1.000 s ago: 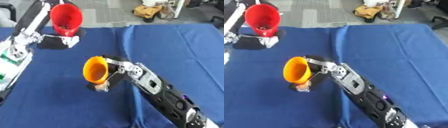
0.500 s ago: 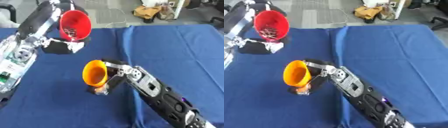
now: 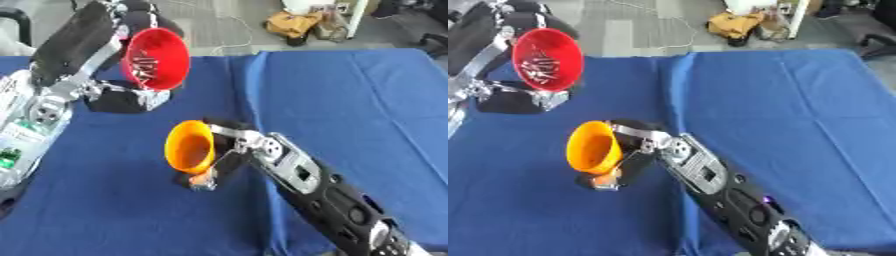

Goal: Pour the contents of one cup into another cup.

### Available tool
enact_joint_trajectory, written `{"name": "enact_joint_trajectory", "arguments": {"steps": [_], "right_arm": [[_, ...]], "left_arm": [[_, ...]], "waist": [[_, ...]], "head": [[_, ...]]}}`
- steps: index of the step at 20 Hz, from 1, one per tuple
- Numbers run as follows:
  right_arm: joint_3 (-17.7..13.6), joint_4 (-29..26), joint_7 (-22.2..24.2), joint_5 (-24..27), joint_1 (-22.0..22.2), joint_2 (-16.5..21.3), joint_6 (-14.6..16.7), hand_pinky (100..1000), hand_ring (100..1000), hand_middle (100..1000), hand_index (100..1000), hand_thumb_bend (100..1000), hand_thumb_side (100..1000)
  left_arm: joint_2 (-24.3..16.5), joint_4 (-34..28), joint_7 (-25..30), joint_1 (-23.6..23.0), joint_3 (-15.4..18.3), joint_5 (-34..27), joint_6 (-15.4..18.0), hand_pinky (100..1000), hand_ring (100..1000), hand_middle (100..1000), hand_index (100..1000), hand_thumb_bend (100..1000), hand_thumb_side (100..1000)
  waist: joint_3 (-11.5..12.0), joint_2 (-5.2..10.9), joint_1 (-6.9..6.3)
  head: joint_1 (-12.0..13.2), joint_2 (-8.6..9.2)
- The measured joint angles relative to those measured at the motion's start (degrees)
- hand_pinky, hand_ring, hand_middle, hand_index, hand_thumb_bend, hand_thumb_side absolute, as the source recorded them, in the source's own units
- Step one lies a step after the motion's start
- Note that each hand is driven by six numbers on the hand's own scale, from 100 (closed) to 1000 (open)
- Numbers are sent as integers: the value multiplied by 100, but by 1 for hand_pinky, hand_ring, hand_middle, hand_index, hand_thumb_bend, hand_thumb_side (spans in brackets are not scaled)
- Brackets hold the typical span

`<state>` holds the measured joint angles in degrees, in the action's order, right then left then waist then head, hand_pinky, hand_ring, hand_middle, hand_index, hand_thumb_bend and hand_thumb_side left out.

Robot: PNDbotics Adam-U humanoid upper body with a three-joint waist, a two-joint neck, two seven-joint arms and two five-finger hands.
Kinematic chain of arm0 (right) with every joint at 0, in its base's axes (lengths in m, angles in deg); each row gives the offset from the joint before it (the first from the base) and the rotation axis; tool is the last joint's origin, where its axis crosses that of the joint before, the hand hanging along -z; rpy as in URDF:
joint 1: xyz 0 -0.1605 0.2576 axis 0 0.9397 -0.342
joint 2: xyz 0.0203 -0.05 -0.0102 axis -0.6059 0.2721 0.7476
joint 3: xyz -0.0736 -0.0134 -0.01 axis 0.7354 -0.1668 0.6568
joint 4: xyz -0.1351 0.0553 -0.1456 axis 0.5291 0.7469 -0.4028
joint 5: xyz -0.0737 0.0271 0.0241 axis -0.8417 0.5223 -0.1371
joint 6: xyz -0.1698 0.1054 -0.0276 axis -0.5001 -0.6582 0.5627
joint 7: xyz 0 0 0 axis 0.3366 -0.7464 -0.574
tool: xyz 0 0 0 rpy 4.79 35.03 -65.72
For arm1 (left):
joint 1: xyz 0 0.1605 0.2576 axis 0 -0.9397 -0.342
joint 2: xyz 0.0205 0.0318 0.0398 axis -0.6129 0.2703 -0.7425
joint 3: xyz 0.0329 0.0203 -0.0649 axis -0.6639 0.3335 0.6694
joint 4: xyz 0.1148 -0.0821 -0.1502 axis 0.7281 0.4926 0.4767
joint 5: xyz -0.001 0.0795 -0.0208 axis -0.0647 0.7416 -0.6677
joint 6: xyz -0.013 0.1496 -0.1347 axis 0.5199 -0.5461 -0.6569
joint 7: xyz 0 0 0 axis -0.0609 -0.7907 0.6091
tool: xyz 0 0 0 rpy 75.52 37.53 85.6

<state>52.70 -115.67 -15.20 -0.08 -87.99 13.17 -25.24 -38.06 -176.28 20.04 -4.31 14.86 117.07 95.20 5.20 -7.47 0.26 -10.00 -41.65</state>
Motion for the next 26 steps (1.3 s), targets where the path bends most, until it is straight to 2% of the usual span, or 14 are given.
{"name": "enact_joint_trajectory", "arguments": {"steps": [4,5,6,15,26], "right_arm": [[0,28,23,74,0,-1,-70,490,507,237,421,100,132],[0,30,27,82,0,-2,-78,488,507,239,422,100,146],[2,33,37,104,2,-4,-96,488,507,239,422,100,148],[68,53,212,491,8,-46,-426,490,510,243,424,100,161],[68,50,239,580,30,-46,-508,489,511,243,424,100,158]], "left_arm": [[-1,-7,-95,-14,-28,254,126,297,465,444,716,262,100],[-1,-7,-113,-19,-30,286,144,314,468,399,717,264,100],[-1,-7,-136,-24,-30,317,166,315,468,391,717,264,100],[-2,20,-462,-58,-32,786,400,331,469,407,716,271,100],[0,98,-588,-59,-104,1283,554,350,415,421,717,280,100]], "waist": [[-2,0,2],[-3,0,2],[-3,0,4],[-8,0,20],[-17,0,19]], "head": [[-1,0],[-1,0],[-5,0],[-27,0],[-28,0]]}}
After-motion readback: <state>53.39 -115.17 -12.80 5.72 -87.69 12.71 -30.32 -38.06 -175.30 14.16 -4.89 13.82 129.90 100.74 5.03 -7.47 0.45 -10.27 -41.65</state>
